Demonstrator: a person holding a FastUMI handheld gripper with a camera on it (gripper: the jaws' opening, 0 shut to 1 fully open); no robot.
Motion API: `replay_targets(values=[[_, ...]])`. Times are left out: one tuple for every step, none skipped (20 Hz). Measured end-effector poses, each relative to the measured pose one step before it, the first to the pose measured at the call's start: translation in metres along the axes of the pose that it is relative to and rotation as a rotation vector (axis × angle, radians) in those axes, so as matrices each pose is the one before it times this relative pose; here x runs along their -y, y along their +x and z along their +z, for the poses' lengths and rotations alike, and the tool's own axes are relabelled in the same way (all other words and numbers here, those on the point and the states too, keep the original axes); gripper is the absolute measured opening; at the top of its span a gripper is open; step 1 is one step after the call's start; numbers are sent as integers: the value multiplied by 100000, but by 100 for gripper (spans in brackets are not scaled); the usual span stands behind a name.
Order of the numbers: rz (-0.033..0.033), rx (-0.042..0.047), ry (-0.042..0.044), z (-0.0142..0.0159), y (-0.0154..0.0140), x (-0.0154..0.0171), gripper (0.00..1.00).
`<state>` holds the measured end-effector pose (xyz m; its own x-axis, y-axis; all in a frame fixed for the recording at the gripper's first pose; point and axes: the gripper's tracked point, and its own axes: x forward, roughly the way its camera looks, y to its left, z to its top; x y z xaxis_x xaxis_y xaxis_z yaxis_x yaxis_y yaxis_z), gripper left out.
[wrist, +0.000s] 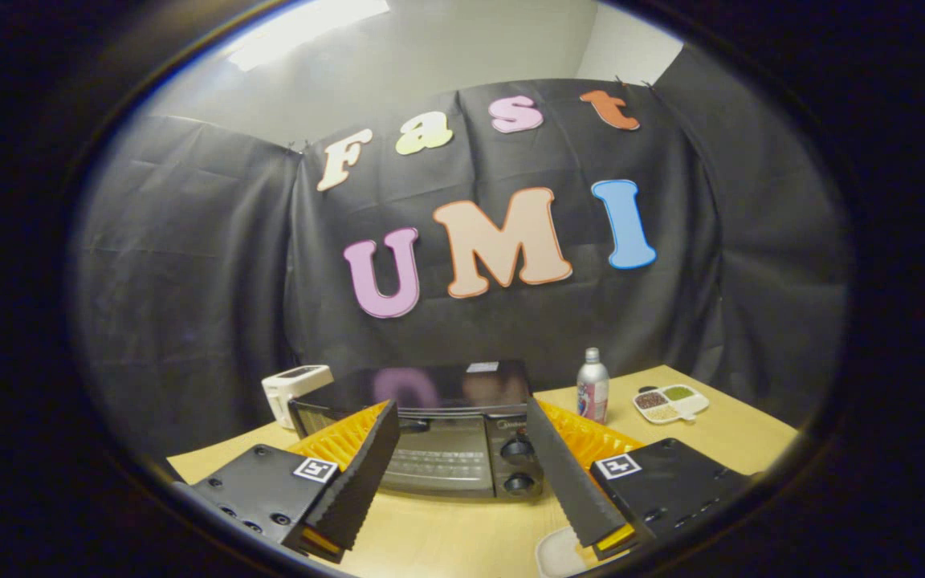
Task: Open the toaster oven, put the food inside, and close the toaster oven door.
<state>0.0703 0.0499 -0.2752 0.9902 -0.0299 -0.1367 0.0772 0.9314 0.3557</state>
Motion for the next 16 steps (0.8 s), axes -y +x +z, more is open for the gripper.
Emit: replay_targets(values=[[-1372, -1230, 904, -1134, 784, 122, 99], [-757, -1172, 1017, -970, 839, -118, 98], [-184, -556, 507, -866, 744, -491, 97], [106, 43, -300, -449, 633, -629, 96], [78, 665, -885, -386, 668, -804, 96], [68, 902, -902, -151, 566, -884, 96], [282, 772, -649, -57, 527, -971, 96], [368, 1072, 4, 98, 396, -884, 96], [378, 1519, 457, 267, 293, -764, 96], [484, 2196, 672, 462, 312, -893, 96], [425, 1725, 297, 341, 308, -692, 96], [409, 1238, 49, 211, 415, -671, 96], [720, 171, -35, 17, 591, -662, 96], [979, -736, 158, -270, 520, -727, 96], [809, -843, 230, -330, 525, -691, 96], [343, -398, -124, -199, 495, -502, 96]])
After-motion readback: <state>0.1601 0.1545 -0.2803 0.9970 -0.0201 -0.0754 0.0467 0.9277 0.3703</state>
